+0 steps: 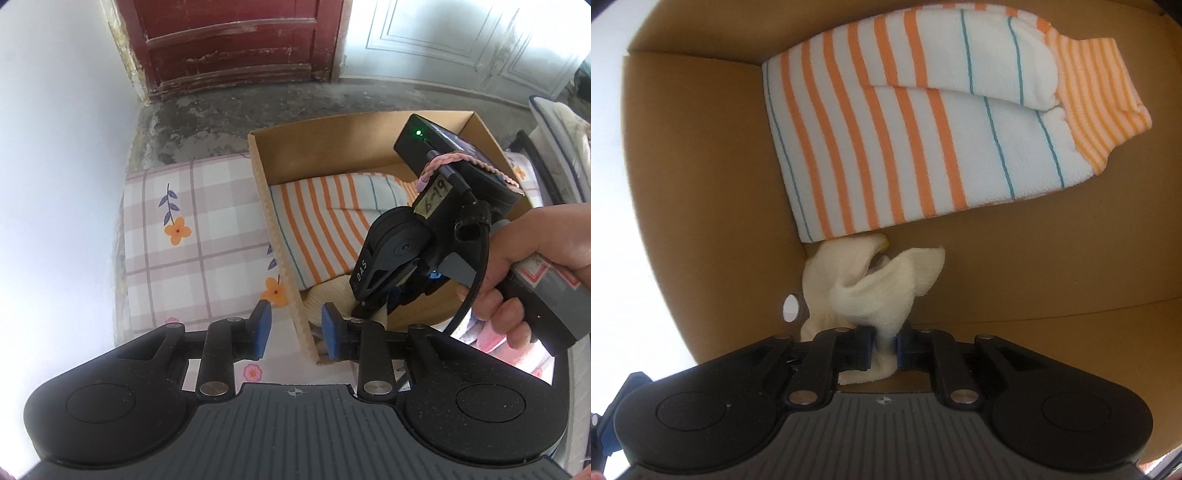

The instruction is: Organize soft objects

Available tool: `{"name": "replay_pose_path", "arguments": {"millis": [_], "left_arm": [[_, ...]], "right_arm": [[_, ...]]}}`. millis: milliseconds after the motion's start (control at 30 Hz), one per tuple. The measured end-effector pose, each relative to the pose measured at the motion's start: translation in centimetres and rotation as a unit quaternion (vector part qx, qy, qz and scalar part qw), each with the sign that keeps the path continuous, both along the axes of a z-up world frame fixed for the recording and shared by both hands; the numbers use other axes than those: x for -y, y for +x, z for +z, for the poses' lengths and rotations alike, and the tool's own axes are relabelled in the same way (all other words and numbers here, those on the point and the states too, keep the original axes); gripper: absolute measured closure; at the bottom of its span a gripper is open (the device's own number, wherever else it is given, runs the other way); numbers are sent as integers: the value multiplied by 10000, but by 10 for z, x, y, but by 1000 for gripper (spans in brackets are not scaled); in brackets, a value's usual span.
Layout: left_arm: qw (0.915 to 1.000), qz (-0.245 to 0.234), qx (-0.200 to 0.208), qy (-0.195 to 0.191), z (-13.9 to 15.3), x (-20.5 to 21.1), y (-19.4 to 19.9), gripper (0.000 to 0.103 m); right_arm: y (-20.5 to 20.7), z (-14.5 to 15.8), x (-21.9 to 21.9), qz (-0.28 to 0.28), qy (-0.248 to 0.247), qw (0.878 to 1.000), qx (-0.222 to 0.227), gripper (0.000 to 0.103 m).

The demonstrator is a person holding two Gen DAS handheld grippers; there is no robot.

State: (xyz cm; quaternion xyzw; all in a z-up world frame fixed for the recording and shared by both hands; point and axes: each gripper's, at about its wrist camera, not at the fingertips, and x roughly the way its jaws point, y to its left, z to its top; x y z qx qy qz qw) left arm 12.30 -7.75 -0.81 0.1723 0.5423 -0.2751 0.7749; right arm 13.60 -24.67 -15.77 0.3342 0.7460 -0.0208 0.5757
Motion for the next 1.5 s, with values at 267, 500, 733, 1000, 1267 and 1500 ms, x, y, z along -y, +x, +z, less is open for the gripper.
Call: {"name": "replay_pose_path", "arguments": {"millis": [267,500,733,1000,1267,1500], "left_arm": [[9986,404,-49,-328,9,-16,5,63],[9952,768,-142,-596,21,-27,5,61],[9933,899,-186,-705,31,-33,-6,61],[9956,534,-552,-534,22,-22,-46,59],[9946,-233,-1013,35,-28,12,-94,59],[9952,-819,-517,127,-42,48,-111,59]], "right_arm": [[-18,13,10,-554,113,9976,406,39],[-51,46,26,-1177,224,9851,1233,37],[-82,97,53,-1672,272,9588,2282,37],[-180,145,69,-1947,96,9388,2841,37],[-242,117,59,-2160,-196,9487,2301,37],[-236,111,60,-1990,-572,9439,2573,38]]}}
